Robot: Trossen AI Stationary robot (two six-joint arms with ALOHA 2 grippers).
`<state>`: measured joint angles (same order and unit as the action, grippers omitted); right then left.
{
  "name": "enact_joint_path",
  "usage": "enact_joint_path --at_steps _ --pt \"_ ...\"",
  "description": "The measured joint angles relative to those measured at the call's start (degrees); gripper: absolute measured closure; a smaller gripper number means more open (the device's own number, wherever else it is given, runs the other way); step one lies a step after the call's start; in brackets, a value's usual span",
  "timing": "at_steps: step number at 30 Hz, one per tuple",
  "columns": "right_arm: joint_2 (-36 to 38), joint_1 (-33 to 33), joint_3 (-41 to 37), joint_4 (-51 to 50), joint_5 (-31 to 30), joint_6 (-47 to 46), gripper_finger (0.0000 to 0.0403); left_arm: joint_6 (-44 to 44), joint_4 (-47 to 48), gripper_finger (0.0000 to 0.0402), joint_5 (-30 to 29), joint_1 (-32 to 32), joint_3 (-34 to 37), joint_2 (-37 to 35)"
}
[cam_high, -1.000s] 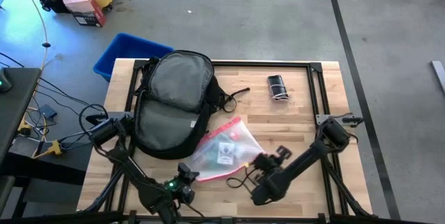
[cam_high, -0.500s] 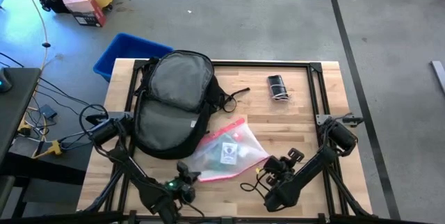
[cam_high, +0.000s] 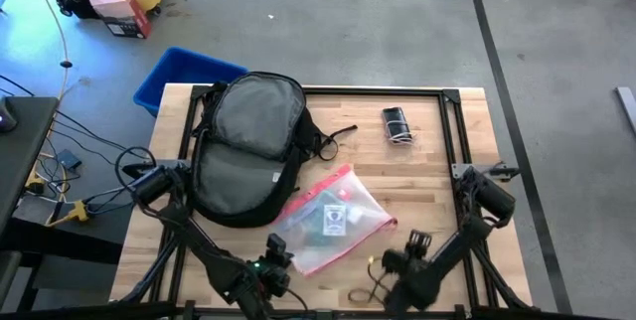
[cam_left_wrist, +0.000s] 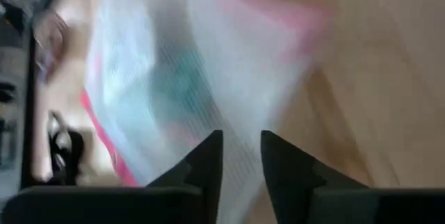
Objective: Unpack backpack
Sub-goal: Put the pink zip bag into the black backpack
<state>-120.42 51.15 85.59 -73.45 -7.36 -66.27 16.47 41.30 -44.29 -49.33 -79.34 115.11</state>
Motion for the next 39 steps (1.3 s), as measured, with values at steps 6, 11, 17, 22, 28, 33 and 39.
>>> enact_joint_path --at_steps 6,11,17,22,28,33,39 --pt "0.07 1.34 0.8 3.94 -18.23 10.81 0.0166 7.6 9.54 0.0275 2.01 -3.01 -2.54 0.0" --pt "0.09 -1.97 0.8 8.47 -26.31 32.01 0.0162 20.11 25.93 0.0271 1.34 -5.4 -6.74 -0.04" --pt "0.09 -9.23 0.81 11.52 -29.59 49.55 0.0169 34.66 42.37 0.0271 0.87 -7.21 -7.02 -0.31" --pt "-0.28 -13.06 0.82 17.01 -23.92 63.96 0.0169 40.54 47.41 0.0271 0.68 -8.87 -6.96 -0.31" --pt "-3.38 -14.04 0.86 17.79 -22.25 73.34 0.0169 42.14 47.65 0.027 0.43 -10.32 -6.96 -0.31" --pt "-5.87 -13.99 1.06 19.08 -27.05 73.92 0.0169 42.97 48.58 0.027 0.06 -10.48 -6.96 -0.31" --pt "-7.58 -15.46 1.0 20.9 -32.41 60.52 0.02 42.59 48.66 0.027 -0.49 -9.9 -6.96 -0.31"
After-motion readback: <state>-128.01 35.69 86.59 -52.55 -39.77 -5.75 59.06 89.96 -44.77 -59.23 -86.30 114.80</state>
